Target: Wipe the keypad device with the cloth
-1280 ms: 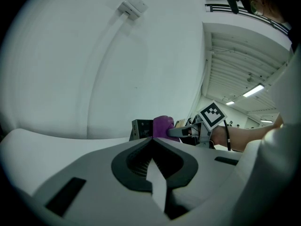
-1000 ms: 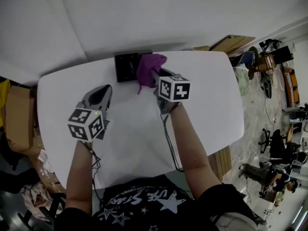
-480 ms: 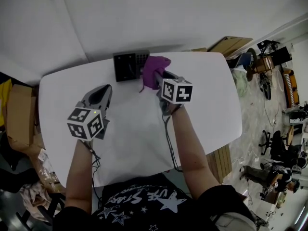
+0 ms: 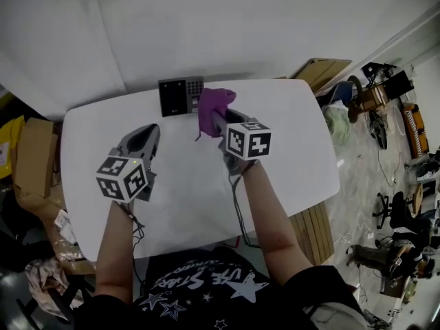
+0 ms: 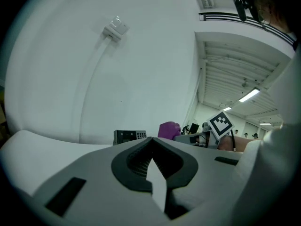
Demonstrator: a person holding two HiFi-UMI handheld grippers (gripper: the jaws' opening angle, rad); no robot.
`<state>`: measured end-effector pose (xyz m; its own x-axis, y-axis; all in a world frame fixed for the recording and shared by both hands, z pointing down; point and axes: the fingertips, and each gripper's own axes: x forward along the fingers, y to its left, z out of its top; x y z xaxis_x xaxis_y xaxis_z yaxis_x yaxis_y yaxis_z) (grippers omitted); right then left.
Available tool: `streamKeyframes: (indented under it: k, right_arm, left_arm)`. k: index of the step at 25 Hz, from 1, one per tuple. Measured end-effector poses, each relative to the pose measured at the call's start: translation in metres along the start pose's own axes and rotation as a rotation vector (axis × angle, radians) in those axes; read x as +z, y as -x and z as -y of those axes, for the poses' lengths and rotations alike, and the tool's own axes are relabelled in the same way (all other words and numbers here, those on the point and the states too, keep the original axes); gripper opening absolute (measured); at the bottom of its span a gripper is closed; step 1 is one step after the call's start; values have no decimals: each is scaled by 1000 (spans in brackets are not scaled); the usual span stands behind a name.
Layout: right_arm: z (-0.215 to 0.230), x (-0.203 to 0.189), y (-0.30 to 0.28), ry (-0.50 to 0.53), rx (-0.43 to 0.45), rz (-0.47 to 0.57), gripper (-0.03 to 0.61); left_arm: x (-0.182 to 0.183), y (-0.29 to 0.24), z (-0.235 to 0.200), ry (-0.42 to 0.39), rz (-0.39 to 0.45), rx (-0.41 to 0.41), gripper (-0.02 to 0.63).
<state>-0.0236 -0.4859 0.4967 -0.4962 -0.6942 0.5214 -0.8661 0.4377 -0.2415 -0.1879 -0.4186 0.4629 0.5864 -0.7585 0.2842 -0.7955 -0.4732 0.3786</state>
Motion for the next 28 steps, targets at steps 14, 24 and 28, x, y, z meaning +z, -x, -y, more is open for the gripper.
streamKeyframes:
  k: [14, 24, 28]
  right_arm:
    - [-47, -23, 89, 22, 141, 40, 95]
    - [-68, -43, 137, 36, 233, 57, 95]
    - [-66, -53, 149, 35, 250, 53, 95]
  left_arm:
    - [-8, 53, 76, -24, 65, 60, 6]
    - [-35, 83, 124, -47, 58, 108, 6]
    - [-46, 89, 139, -43, 59, 123, 6]
